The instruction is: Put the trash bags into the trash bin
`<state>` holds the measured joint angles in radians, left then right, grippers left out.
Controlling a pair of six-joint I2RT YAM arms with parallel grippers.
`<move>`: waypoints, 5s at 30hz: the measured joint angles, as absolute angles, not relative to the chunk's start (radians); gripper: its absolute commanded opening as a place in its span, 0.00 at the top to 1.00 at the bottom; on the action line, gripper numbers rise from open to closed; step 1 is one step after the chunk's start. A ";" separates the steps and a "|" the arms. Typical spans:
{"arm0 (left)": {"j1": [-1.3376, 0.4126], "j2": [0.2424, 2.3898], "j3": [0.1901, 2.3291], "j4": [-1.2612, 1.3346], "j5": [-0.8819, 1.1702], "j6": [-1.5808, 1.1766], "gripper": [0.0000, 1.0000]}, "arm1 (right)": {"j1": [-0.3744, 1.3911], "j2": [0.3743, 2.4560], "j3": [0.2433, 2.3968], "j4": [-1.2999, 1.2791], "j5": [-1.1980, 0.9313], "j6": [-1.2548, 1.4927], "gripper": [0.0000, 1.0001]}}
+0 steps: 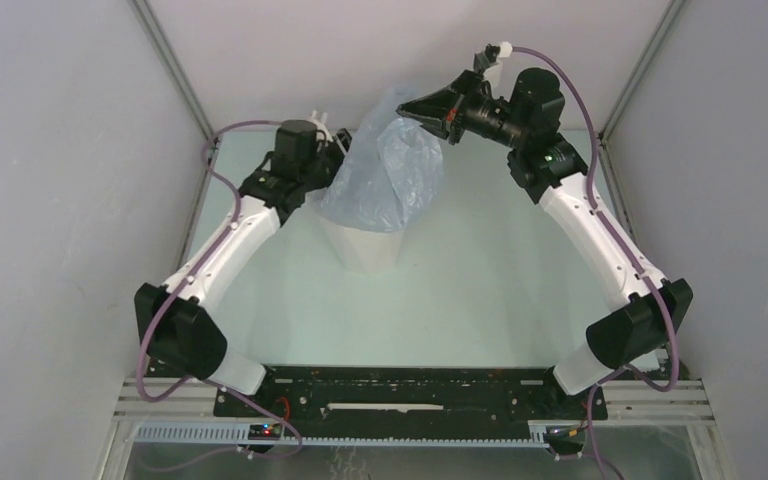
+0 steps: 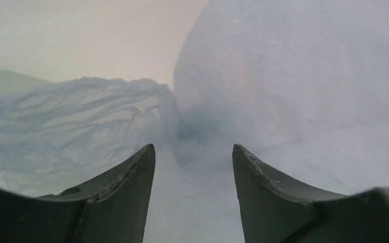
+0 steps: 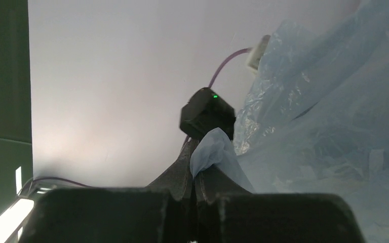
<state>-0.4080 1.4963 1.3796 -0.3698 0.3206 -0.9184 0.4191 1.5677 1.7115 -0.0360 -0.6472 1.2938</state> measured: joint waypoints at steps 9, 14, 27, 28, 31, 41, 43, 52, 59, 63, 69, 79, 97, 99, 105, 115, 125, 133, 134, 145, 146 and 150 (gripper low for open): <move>-0.352 1.414 1.563 -0.548 0.376 -0.769 0.09 | 0.397 1.600 1.763 -0.060 -0.624 1.279 1.00; -0.314 1.350 1.598 -0.626 0.346 -0.700 0.00 | 0.373 1.600 1.766 -0.095 -0.597 1.270 1.00; -0.228 0.888 1.300 -0.445 0.400 -0.649 0.00 | 0.427 1.622 1.766 -0.047 -0.467 1.423 1.00; -0.233 0.865 1.269 -0.419 0.426 -0.649 0.00 | 0.433 1.632 1.766 -0.030 -0.461 1.440 1.00; -0.263 0.846 1.223 -0.375 0.452 -0.642 0.00 | 0.463 1.684 1.790 0.002 -0.446 1.485 1.00; -0.294 1.001 1.246 -0.506 0.185 -0.567 0.07 | 0.559 1.930 2.023 0.041 -0.428 1.547 1.00; -0.290 1.025 1.251 -0.532 0.150 -0.560 0.20 | 0.572 1.977 2.088 0.045 -0.434 1.541 1.00; -0.249 1.111 1.294 -0.556 0.070 -0.538 0.70 | 0.532 2.030 2.128 0.041 -0.587 1.402 1.00; -0.242 1.097 1.375 -0.471 0.087 -0.535 0.84 | 0.450 2.014 2.089 -0.008 -0.704 1.233 1.00; -0.242 1.125 1.379 -0.366 0.133 -0.543 0.94 | 0.434 1.970 2.053 -0.067 -0.746 1.163 1.00; -0.242 1.318 1.450 -0.257 0.197 -0.547 0.99 | 0.433 1.845 1.951 -0.141 -0.784 1.080 1.00; -0.249 1.354 1.328 -0.125 0.247 -0.570 1.00 | 0.459 1.780 1.947 -0.385 -0.751 0.823 1.00; -0.222 1.200 1.256 0.007 0.297 -0.709 1.00 | 0.377 1.692 2.140 -0.892 -0.659 0.786 0.14; -0.222 1.195 1.246 0.033 0.310 -0.719 1.00 | 0.387 1.626 2.061 -0.878 -0.648 0.833 0.13; -0.222 1.164 1.213 0.059 0.317 -0.735 1.00 | 0.388 1.402 1.789 -0.746 -0.573 0.859 0.00; -0.219 1.152 1.213 0.033 0.269 -0.761 1.00 | 0.418 1.211 1.541 -0.461 -0.558 0.763 0.00; -0.217 1.156 1.213 0.007 0.265 -0.762 1.00 | 0.261 1.168 1.598 -0.337 -0.632 0.775 0.06; -0.215 1.172 1.213 0.000 0.265 -0.814 1.00 | 0.505 1.107 1.453 -0.295 -0.513 0.606 0.38; -0.215 1.172 1.213 -0.001 0.264 -0.824 1.00 | 0.532 1.123 1.453 -0.285 -0.492 0.588 0.38; -0.202 1.196 1.213 -0.002 0.261 -0.919 1.00 | 0.770 1.353 1.381 -0.155 -0.096 0.386 0.50; -0.199 1.201 1.213 -0.001 0.262 -0.926 1.00 | 0.773 1.367 1.381 -0.131 -0.061 0.382 0.51; -0.195 1.230 1.212 0.038 0.268 -0.963 1.00 | 0.775 1.450 1.382 -0.015 0.084 0.363 0.52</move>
